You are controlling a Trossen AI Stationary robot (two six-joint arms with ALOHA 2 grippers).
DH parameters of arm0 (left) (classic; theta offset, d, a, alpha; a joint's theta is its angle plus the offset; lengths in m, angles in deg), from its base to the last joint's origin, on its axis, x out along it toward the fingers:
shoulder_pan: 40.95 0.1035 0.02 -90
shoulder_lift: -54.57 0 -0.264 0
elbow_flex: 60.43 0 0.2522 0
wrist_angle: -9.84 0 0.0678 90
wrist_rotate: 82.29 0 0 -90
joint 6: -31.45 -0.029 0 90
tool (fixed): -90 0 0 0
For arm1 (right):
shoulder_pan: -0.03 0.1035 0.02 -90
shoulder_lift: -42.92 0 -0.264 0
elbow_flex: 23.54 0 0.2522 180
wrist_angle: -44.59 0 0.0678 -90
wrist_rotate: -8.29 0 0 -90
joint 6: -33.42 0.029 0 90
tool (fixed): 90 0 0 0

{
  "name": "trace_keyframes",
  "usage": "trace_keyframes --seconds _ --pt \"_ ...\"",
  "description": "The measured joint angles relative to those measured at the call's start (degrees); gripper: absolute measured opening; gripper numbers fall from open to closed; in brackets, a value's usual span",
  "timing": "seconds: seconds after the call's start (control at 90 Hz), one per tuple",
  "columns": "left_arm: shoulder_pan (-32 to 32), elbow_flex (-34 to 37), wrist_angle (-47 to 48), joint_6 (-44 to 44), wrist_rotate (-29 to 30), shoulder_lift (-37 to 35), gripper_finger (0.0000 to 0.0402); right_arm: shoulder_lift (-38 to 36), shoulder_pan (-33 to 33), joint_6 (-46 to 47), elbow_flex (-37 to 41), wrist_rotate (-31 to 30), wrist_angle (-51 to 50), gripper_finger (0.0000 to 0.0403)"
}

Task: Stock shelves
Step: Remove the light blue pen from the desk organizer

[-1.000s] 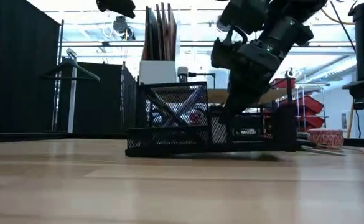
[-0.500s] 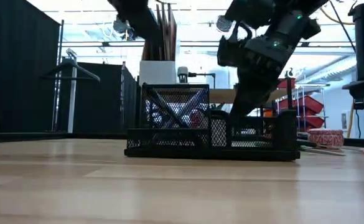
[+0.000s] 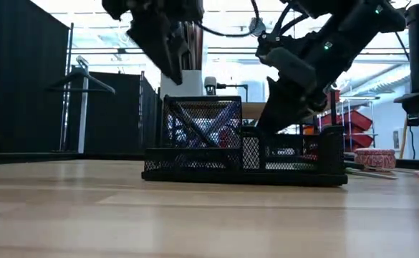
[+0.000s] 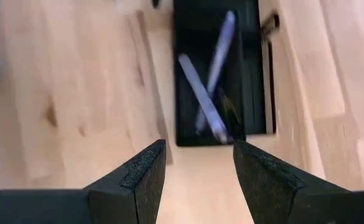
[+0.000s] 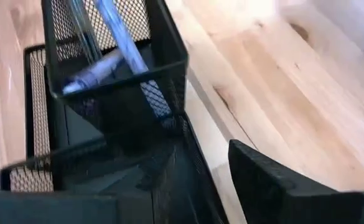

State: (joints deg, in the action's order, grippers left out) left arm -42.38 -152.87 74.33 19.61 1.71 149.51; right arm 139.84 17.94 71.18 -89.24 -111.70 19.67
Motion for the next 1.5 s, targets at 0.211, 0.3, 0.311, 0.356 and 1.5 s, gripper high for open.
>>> trace_keyframes --seconds 0.211,0.3,0.311,0.356,1.5 --pt "-2.16 0.0 -1.49 -5.24 2.43 1.44 0.0175 6.08 -0.07 0.63 -0.01 -3.34 5.89 0.0132" --pt "-2.21 0.34 -0.46 -5.85 3.23 1.46 0.0175 8.9 0.24 0.68 0.0 -3.37 8.0 0.0132" --pt "-2.21 0.41 -0.53 -6.11 3.25 1.46 0.0175 9.21 0.27 0.68 0.0 -3.37 8.27 0.0132" --pt "-2.21 0.64 -0.75 -6.96 3.55 1.46 0.0175 10.4 0.42 0.68 0.0 -3.35 9.06 0.0132" --pt "-3.98 2.12 -9.35 -11.16 4.7 2.16 0.0175 12.92 0.52 -0.78 -0.04 -4.61 13.49 0.0132"
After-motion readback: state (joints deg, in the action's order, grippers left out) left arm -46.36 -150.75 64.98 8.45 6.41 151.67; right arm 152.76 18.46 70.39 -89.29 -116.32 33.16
